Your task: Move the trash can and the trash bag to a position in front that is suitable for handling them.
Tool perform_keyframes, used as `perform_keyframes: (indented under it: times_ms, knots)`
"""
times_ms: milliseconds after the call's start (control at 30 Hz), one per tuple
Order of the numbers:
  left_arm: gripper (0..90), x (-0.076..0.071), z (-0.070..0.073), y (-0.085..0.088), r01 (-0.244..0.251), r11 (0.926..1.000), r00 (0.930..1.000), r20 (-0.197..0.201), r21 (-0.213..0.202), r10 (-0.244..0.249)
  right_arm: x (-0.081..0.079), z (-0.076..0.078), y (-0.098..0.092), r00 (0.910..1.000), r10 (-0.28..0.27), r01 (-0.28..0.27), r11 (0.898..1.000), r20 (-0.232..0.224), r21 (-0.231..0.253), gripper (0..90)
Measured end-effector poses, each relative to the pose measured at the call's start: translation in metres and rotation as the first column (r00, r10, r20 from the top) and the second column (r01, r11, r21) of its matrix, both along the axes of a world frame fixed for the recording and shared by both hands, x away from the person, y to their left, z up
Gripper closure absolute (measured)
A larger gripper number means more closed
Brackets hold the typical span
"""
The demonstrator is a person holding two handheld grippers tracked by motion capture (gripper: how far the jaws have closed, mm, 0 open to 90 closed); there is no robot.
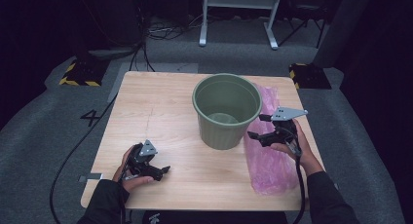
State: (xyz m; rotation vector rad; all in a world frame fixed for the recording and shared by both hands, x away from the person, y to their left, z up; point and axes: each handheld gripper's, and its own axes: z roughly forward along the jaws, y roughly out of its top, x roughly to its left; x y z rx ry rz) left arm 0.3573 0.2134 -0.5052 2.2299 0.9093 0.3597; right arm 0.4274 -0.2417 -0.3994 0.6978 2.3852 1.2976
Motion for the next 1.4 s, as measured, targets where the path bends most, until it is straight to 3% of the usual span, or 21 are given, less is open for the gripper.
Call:
perform_keyframes:
  times_ms: [700,800,867,900,967,1000,1067,1167,1200,1233,1267,1300,1333,1367,1400]
  knots:
    - [2.0,0.000,0.000,0.000,0.000,1.0000,1.0000,0.000,0.000,0.000,0.003,-0.005,0.023,0.9988,0.045,-0.045,0.999,0.019,-0.016,16.4]
    - [2.1,0.000,0.000,0.000,0.000,1.0000,1.0000,0.000,0.000,0.000,0.002,-0.003,0.019,0.9989,0.042,-0.042,0.999,0.019,-0.014,19.0]
    - [2.1,-0.001,0.000,0.000,-0.001,1.0000,1.0000,-0.001,0.001,0.001,-0.001,-0.001,0.001,0.9994,-0.012,0.013,1.000,0.031,-0.012,22.4]
    - [2.1,-0.001,0.000,0.000,-0.001,1.0000,1.0000,-0.001,0.001,0.001,-0.001,-0.001,0.001,0.9994,-0.012,0.013,1.000,0.031,-0.012,22.4]
    - [2.2,-0.001,0.000,0.000,-0.002,1.0000,1.0000,0.000,0.000,0.002,-0.002,-0.003,-0.014,0.9976,-0.060,0.061,0.997,0.036,-0.040,22.9]
    - [2.1,-0.001,0.000,0.000,-0.002,1.0000,1.0000,0.000,-0.001,0.002,-0.005,-0.007,-0.030,0.9943,-0.103,0.105,0.993,0.027,-0.059,24.2]
    - [2.1,-0.001,0.000,0.000,-0.003,1.0000,1.0000,0.000,-0.001,0.003,-0.005,-0.009,-0.036,0.9917,-0.126,0.128,0.990,0.021,-0.065,24.8]
    - [2.1,-0.001,0.000,0.000,-0.006,1.0000,1.0000,0.000,0.000,0.006,-0.008,-0.021,-0.060,0.9751,-0.221,0.222,0.967,0.018,-0.124,25.7]
    - [2.0,-0.001,0.000,0.000,-0.007,1.0000,1.0000,0.000,-0.001,0.007,-0.008,-0.031,-0.073,0.9632,-0.269,0.266,0.951,0.006,-0.159,26.5]
    - [2.0,-0.001,0.000,0.000,-0.006,1.0000,1.0000,-0.001,0.000,0.006,-0.008,-0.031,-0.073,0.9632,-0.269,0.266,0.951,0.006,-0.159,26.5]
    - [2.0,-0.001,0.000,-0.001,-0.008,1.0000,1.0000,-0.003,-0.004,0.008,-0.007,-0.043,-0.083,0.9522,-0.305,0.295,0.936,-0.022,-0.194,27.0]
    - [1.9,-0.001,0.000,-0.001,-0.008,1.0000,1.0000,-0.003,-0.004,0.008,-0.007,-0.043,-0.083,0.9522,-0.305,0.295,0.936,-0.022,-0.194,27.0]
    - [1.9,-0.001,0.000,-0.001,-0.005,1.0000,1.0000,-0.004,0.000,0.005,-0.006,-0.055,-0.092,0.9434,-0.328,0.310,0.927,-0.052,-0.213,28.1]
    - [1.9,-0.001,0.000,-0.001,-0.005,1.0000,1.0000,-0.004,0.000,0.005,-0.006,-0.055,-0.092,0.9434,-0.328,0.310,0.927,-0.052,-0.213,28.1]
    - [1.9,-0.001,0.000,-0.001,-0.005,1.0000,1.0000,-0.003,-0.001,0.005,-0.004,-0.065,-0.100,0.9368,-0.330,0.305,0.934,-0.117,-0.188,31.2]
